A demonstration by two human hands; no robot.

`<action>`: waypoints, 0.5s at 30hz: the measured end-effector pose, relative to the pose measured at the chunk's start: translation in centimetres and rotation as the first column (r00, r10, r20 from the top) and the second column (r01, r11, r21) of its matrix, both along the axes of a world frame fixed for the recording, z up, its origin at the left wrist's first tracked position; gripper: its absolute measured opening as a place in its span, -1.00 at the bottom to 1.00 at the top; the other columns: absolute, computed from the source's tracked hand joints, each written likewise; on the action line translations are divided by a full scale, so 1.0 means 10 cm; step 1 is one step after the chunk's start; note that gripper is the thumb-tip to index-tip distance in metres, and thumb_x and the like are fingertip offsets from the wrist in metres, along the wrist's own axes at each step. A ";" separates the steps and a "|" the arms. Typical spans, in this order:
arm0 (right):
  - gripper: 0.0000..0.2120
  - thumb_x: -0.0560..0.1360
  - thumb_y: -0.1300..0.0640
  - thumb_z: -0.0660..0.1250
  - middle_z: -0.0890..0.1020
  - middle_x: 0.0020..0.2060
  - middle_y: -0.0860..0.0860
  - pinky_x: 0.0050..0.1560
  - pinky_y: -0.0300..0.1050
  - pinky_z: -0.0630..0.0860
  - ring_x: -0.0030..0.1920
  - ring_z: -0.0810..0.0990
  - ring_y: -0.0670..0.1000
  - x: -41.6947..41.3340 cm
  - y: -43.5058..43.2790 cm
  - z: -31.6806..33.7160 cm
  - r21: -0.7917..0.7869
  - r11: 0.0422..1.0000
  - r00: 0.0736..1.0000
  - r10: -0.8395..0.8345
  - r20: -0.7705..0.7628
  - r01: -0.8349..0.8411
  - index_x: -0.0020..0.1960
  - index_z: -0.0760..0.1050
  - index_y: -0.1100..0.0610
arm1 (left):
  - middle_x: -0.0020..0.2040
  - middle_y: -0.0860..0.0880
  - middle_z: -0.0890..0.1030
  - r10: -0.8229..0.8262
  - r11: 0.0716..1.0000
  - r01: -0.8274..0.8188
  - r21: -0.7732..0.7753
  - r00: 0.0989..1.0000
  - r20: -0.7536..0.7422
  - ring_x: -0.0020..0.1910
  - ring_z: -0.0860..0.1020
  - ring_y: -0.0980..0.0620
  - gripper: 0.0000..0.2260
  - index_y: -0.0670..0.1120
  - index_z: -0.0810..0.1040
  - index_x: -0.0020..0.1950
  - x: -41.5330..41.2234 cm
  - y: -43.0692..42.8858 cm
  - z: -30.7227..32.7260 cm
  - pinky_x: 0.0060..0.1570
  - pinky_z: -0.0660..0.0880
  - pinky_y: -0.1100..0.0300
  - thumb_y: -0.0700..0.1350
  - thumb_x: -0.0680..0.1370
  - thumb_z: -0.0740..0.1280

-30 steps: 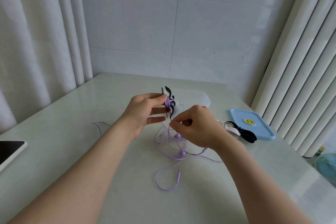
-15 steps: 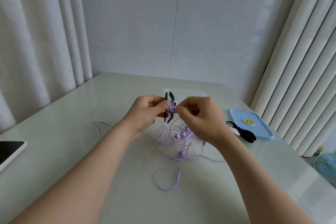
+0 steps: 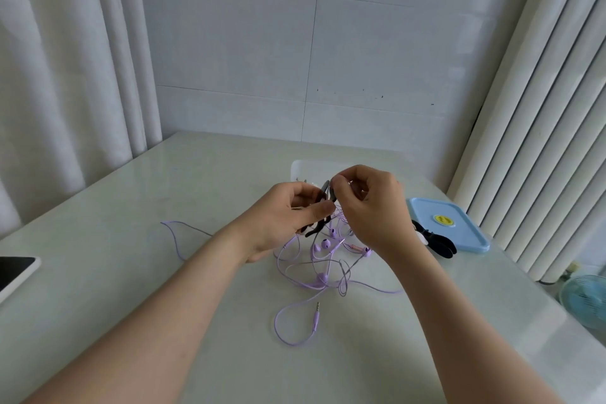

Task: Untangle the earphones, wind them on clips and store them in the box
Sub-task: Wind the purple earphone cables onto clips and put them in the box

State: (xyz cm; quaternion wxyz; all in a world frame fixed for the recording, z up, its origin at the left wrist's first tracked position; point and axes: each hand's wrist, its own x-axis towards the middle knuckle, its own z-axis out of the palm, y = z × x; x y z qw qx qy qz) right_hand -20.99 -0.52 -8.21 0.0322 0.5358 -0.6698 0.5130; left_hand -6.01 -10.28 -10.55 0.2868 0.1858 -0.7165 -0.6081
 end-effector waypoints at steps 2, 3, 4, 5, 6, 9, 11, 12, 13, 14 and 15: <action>-0.85 0.54 0.13 0.41 0.43 -0.55 -0.07 -0.39 -0.32 0.27 -0.49 0.35 -0.08 -0.02 0.01 0.00 -0.042 0.998 0.998 -0.055 -0.015 0.054 -0.21 0.64 0.04 | 0.00 -0.06 0.75 0.035 0.999 -0.035 -0.006 0.999 0.013 -0.17 0.56 0.13 -0.77 -0.13 0.63 0.21 0.00 -0.02 0.00 -0.13 0.40 0.17 -0.08 0.59 0.48; -0.88 0.53 0.11 0.44 0.47 -0.54 -0.09 -0.35 -0.33 0.30 -0.46 0.40 -0.08 -0.04 0.01 0.00 -0.069 0.994 0.996 -0.083 -0.025 0.081 -0.19 0.65 0.02 | 0.06 -0.08 0.75 0.042 0.999 -0.041 -0.016 0.999 0.031 -0.12 0.59 0.13 -0.79 -0.10 0.63 0.21 0.01 -0.02 0.01 -0.12 0.42 0.20 -0.08 0.60 0.47; -0.92 0.52 0.09 0.48 0.52 -0.50 -0.12 -0.30 -0.33 0.34 -0.42 0.46 -0.08 -0.05 0.01 -0.01 -0.092 0.990 0.994 -0.108 -0.036 0.104 -0.16 0.66 0.00 | 0.09 -0.08 0.75 0.041 0.999 -0.039 -0.029 0.998 0.047 -0.08 0.61 0.15 -0.80 -0.07 0.63 0.22 0.03 -0.03 0.02 -0.11 0.43 0.23 -0.08 0.61 0.46; -0.95 0.51 0.06 0.50 0.57 -0.44 -0.13 -0.24 -0.34 0.37 -0.35 0.52 -0.09 -0.07 0.01 -0.01 -0.104 0.987 0.991 -0.128 -0.049 0.122 -0.13 0.67 -0.02 | 0.10 -0.06 0.76 0.033 0.999 -0.031 -0.035 0.998 0.055 -0.05 0.63 0.15 -0.80 -0.06 0.63 0.23 0.04 -0.03 0.02 -0.09 0.45 0.24 -0.08 0.61 0.45; -0.97 0.51 0.05 0.51 0.61 -0.38 -0.14 -0.22 -0.37 0.36 -0.29 0.54 -0.12 -0.08 0.00 -0.02 -0.107 0.985 0.988 -0.142 -0.063 0.135 -0.11 0.68 -0.04 | 0.10 -0.06 0.75 0.025 0.999 -0.023 -0.034 0.998 0.054 -0.03 0.64 0.14 -0.79 -0.05 0.63 0.24 0.05 -0.04 0.02 -0.06 0.47 0.24 -0.08 0.61 0.45; -0.97 0.53 0.05 0.50 0.64 -0.25 -0.15 -0.21 -0.41 0.33 -0.21 0.53 -0.18 -0.10 -0.03 -0.06 -0.099 0.982 0.981 -0.169 -0.096 0.159 -0.06 0.71 -0.08 | 0.10 -0.06 0.75 0.020 0.998 -0.018 -0.053 0.999 0.039 -0.03 0.66 0.08 -0.78 -0.04 0.68 0.22 0.08 -0.05 0.01 -0.01 0.54 0.20 -0.08 0.58 0.49; -0.95 0.55 0.06 0.49 0.65 -0.18 -0.13 -0.19 -0.29 0.39 -0.16 0.55 -0.15 -0.12 -0.04 -0.09 -0.087 0.982 0.980 -0.176 -0.097 0.168 -0.03 0.72 -0.09 | 0.04 -0.05 0.74 0.026 0.996 -0.023 -0.084 0.999 0.044 -0.07 0.66 0.07 -0.79 -0.03 0.71 0.18 0.10 -0.06 0.01 -0.06 0.55 0.22 -0.08 0.55 0.52; -0.94 0.56 0.06 0.48 0.66 -0.16 -0.11 -0.18 -0.24 0.41 -0.13 0.56 -0.12 -0.12 -0.04 -0.09 -0.083 0.982 0.980 -0.176 -0.097 0.168 -0.02 0.72 -0.09 | 0.03 -0.04 0.73 0.026 0.996 -0.021 -0.089 0.999 0.046 -0.08 0.66 0.07 -0.80 -0.02 0.72 0.16 0.10 -0.06 0.01 -0.06 0.55 0.22 -0.07 0.54 0.53; -0.93 0.56 0.07 0.47 0.67 -0.15 -0.10 -0.17 -0.23 0.41 -0.11 0.58 -0.09 -0.12 -0.05 -0.10 -0.081 0.983 0.980 -0.174 -0.097 0.166 -0.02 0.72 -0.08 | 0.00 -0.02 0.73 0.023 0.996 -0.019 -0.087 0.999 0.049 -0.08 0.66 0.06 -0.80 -0.02 0.73 0.15 0.11 -0.06 0.01 -0.06 0.56 0.21 -0.07 0.54 0.53; -0.92 0.57 0.09 0.47 0.67 -0.13 -0.09 -0.15 -0.26 0.41 -0.09 0.60 -0.07 -0.12 -0.05 -0.10 -0.082 0.983 0.981 -0.170 -0.098 0.163 -0.01 0.72 -0.07 | -0.02 0.01 0.72 0.022 0.997 -0.018 -0.081 0.998 0.055 -0.08 0.65 0.05 -0.80 -0.01 0.74 0.15 0.11 -0.05 0.01 -0.04 0.57 0.18 -0.06 0.53 0.53; -0.91 0.57 0.10 0.46 0.67 -0.12 -0.08 -0.14 -0.31 0.40 -0.08 0.60 -0.07 -0.12 -0.05 -0.11 -0.084 0.984 0.980 -0.167 -0.105 0.158 0.00 0.72 -0.07 | -0.03 0.03 0.72 0.021 0.997 -0.017 -0.077 0.998 0.064 -0.08 0.65 0.04 -0.80 0.00 0.74 0.15 0.11 -0.06 0.01 -0.01 0.59 0.14 -0.06 0.53 0.54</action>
